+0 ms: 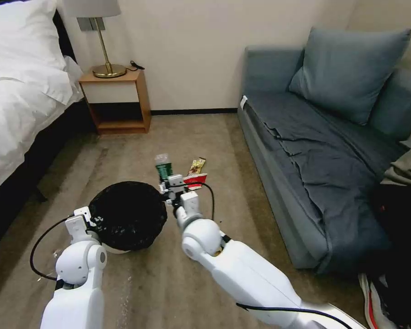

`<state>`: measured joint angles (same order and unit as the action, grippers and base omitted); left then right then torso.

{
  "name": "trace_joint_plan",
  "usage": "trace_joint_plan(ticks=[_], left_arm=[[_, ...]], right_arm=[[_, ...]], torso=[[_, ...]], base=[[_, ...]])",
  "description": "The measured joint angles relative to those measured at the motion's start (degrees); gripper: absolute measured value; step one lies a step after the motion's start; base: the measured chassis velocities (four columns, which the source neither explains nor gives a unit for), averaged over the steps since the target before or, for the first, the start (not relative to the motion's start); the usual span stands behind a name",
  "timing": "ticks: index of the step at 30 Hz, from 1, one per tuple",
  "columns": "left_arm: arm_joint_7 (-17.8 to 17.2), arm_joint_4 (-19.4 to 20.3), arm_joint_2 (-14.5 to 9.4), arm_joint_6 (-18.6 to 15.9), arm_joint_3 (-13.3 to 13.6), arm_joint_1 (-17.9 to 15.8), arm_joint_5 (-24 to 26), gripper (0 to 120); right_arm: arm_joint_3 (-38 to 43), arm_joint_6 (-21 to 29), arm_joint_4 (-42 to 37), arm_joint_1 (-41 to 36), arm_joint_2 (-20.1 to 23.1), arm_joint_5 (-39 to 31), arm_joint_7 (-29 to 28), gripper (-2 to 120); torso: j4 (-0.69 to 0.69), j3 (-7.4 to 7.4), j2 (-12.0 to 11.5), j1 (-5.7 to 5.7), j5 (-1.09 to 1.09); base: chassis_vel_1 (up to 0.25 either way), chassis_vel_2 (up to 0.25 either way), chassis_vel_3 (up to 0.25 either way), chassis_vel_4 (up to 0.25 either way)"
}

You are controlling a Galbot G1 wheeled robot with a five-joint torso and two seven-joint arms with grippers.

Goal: Pick up the trash bin, then pick up the garbage on the floor and place it into the trash bin.

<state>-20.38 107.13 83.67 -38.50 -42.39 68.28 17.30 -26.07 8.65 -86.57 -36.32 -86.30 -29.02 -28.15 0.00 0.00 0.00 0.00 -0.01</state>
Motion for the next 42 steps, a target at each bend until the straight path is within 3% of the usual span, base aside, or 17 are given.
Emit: trace_joint_plan(ticks=[5,15,22,25,27,28,31,35,37,42], left_arm=[[0.0,-0.5,0.9,0.3,0.5,-0.1,-0.5,2],[-0.3,1.9,2.6,0.2,1.2,0.8,-0.5,2],[-0.4,2.8,2.8,-0.1,1.2,0.9,-0.3,2],[-0.4,2.8,2.7,-0.1,1.1,0.9,-0.1,2],[-0.5,2.8,2.5,-0.2,1.0,0.9,0.5,2],[-0.5,2.8,2.5,-0.2,1.0,0.9,0.5,2],[-0.5,2.5,2.5,-0.2,1.0,0.8,0.6,2],[-0.5,2.2,2.5,-0.2,1.0,0.5,0.6,2],[-0.5,1.9,2.5,-0.2,1.2,0.3,0.5,2],[-0.5,1.6,2.5,-0.2,1.2,0.2,0.5,2]], right_arm=[[-0.9,-4.4,6.3,-0.2,-5.9,0.6,-0.9,24],[-2.0,-8.3,13.1,-1.9,-6.0,3.1,1.5,24],[-2.3,-8.3,15.3,-2.8,-5.9,5.7,4.0,25],[-2.6,-8.1,15.2,-3.2,-5.9,5.9,4.3,33],[-2.7,-7.8,14.6,-3.6,-5.9,5.9,4.4,47],[-2.7,-7.8,14.6,-3.6,-5.9,5.9,4.4,47],[-2.6,-7.7,13.7,-3.9,-5.9,5.9,4.4,62],[-2.3,-7.6,13.3,-4.0,-5.9,5.9,4.4,72],[-1.9,-7.5,12.7,-4.0,-5.8,5.8,4.4,84],[-1.1,-7.4,11.6,-4.0,-5.8,5.9,4.3,97]], torso=[[0.02,0.0,0.0,0.0,0.0],[0.0,0.0,0.0,0.0,0.0],[-0.01,0.0,0.0,0.0,0.0],[0.0,0.0,0.0,0.0,0.0],[0.0,0.0,0.0,0.0,0.0],[0.0,0.0,0.0,0.0,0.0],[0.0,0.0,0.0,0.0,0.01],[0.0,0.0,0.0,0.0,0.01],[0.0,0.0,0.0,0.0,0.0],[0.0,0.0,0.0,0.0,0.01]], base=[[0.0,0.0,0.0,0.0],[0.0,0.0,0.0,0.0],[0.0,0.0,0.0,0.0],[0.0,0.0,0.0,0.0],[0.0,0.0,0.0,0.0],[0.0,0.0,0.0,0.0],[0.0,0.0,0.0,0.0],[0.0,0.0,0.0,0.0],[0.0,0.0,0.0,0.0],[0.0,0.0,0.0,0.0]])
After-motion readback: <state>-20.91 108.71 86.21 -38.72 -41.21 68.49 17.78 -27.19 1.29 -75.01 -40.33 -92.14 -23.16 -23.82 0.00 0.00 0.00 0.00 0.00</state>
